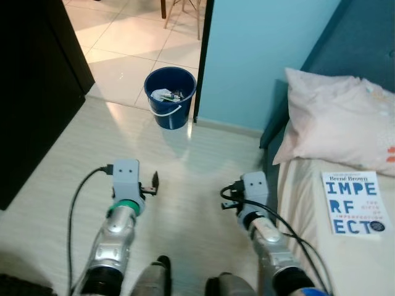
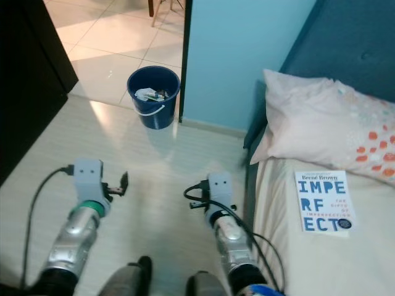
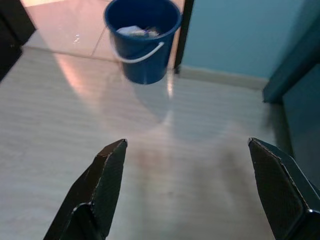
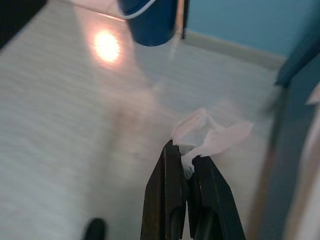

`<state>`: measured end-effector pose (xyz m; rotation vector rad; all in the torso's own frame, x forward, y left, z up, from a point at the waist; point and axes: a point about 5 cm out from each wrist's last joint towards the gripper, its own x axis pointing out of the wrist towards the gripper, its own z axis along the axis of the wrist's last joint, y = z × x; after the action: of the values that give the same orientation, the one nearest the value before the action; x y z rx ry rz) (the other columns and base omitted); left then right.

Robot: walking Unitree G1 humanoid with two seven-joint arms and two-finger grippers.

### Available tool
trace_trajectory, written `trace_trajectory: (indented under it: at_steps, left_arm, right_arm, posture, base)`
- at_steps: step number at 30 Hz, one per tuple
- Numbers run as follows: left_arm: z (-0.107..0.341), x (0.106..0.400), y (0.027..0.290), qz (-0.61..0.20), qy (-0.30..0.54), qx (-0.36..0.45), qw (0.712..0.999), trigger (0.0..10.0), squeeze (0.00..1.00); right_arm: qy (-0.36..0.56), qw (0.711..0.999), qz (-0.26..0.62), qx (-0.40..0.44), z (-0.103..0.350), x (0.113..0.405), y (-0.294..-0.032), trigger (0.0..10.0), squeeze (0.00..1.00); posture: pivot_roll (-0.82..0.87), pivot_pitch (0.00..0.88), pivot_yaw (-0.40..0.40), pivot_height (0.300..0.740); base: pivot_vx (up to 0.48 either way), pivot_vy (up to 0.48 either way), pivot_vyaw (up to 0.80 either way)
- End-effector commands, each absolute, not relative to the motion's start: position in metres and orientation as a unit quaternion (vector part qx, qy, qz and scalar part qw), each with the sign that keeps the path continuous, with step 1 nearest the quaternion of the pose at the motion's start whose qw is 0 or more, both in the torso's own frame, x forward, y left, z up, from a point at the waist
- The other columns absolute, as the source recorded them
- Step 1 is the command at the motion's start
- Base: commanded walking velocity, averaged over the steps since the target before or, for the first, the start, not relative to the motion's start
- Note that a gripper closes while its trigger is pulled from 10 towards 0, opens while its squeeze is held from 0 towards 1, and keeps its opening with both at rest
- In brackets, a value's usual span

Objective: Clean up the room

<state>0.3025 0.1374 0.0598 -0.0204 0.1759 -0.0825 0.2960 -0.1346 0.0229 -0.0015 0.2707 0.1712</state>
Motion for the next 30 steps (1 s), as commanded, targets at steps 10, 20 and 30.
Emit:
trace_trajectory:
  at_steps: [10, 20, 30]
  left_arm:
    - [0.0574, 0.2984, 0.1492, -0.025, 0.094, -0.006, 0.995, 10.0, 0.0]
    - [0.0565, 0.2972, 0.1518, -0.025, 0.094, -0.002, 0.995, 10.0, 0.0]
    - [0.0569, 0.2964, 0.1502, -0.037, 0.093, 0.001, 0.995, 10.0, 0.0]
  right_arm:
    - [0.145, 0.984, 0.107, 0.009, 0.0183, 0.2942, -0.1187, 10.0, 0.0]
    - [0.151, 0.982, 0.115, -0.004, 0.0171, 0.2947, -0.1167, 10.0, 0.0]
    - [0.155, 0.983, 0.1, 0.006, 0.0147, 0.294, -0.1189, 10.0, 0.0]
  posture:
    - [0.12, 0.125, -0.011, 0.74]
    - [0.12, 0.112, -0.009, 0.74]
    - [0.13, 0.103, -0.003, 0.74]
  base:
    - [0.403, 0.0, 0.48]
    - [0.404, 0.0, 0.0]
    - [0.403, 0.0, 0.0]
